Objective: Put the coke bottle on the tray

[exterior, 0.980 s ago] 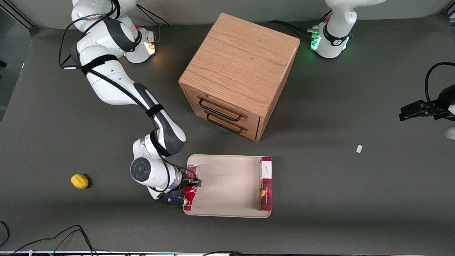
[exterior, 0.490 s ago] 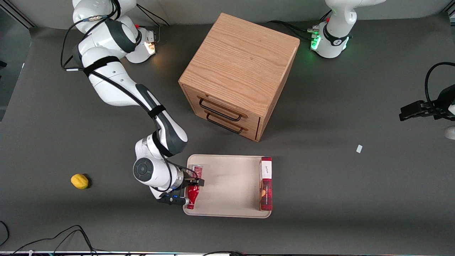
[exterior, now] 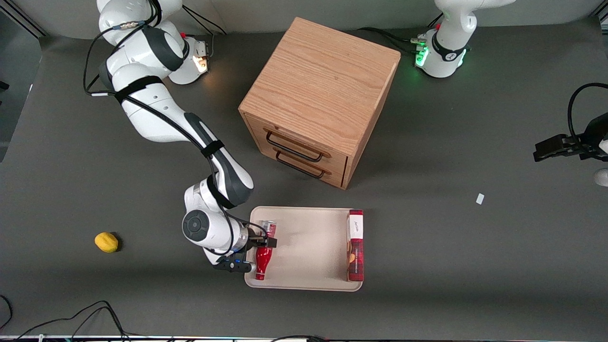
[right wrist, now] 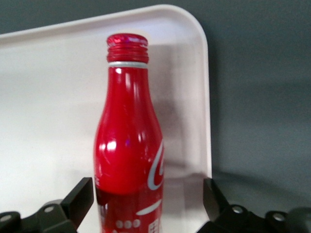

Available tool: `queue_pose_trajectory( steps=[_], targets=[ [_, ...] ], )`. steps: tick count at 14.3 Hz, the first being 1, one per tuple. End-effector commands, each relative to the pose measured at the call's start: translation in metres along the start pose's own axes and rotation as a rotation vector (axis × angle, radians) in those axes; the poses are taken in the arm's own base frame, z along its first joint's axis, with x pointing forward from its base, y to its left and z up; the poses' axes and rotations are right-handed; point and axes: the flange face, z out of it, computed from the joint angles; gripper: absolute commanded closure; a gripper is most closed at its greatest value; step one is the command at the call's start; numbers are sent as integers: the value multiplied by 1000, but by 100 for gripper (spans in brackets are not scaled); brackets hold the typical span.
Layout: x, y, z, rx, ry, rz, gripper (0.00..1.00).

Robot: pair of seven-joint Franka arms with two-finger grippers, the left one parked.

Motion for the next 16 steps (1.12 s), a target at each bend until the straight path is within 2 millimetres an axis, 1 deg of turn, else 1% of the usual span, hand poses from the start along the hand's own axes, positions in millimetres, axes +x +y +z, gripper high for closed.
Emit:
queue_pose_trajectory(
  steps=[1,2,3,4,5,7,9,10,11,12,13,14,15,16],
  targets=[
    [7,-13,-44,9,54,9,0],
    [9,-16,-78,5,58,1,0],
    [7,-25,-118,-3,63,-17,0],
    [1,-33,-164,-15,58,-28,0],
    [-6,-35,-203,-35,47,-34,0],
    [-27,-32,-282,-81,17,-37,0],
    [-41,-4,-357,-123,-1,3,0],
    [-52,13,-392,-158,-18,25,0],
    [-67,31,-425,-199,-46,55,0],
    [-86,47,-455,-238,-79,82,0],
    [-106,56,-481,-255,-89,92,0],
    [-129,68,-501,-274,-109,86,0],
    [-151,87,-518,-287,-115,91,0],
    [-176,104,-530,-294,-111,108,0]
  ],
)
